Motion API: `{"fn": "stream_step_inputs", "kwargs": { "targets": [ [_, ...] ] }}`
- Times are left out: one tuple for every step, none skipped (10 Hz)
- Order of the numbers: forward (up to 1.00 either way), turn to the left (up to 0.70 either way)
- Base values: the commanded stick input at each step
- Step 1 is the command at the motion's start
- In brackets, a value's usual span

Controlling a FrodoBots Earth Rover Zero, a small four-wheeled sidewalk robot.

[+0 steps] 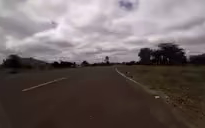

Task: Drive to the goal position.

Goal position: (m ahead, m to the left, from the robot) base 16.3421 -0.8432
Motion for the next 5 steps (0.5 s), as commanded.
{"fn": "stream_step_inputs", "kwargs": {
  "targets": [
    [0.60, -0.15],
    [0.60, -0.15],
    [0.60, -0.15],
    [0.60, -0.15],
    [0.60, 0.00]
  ]
}}
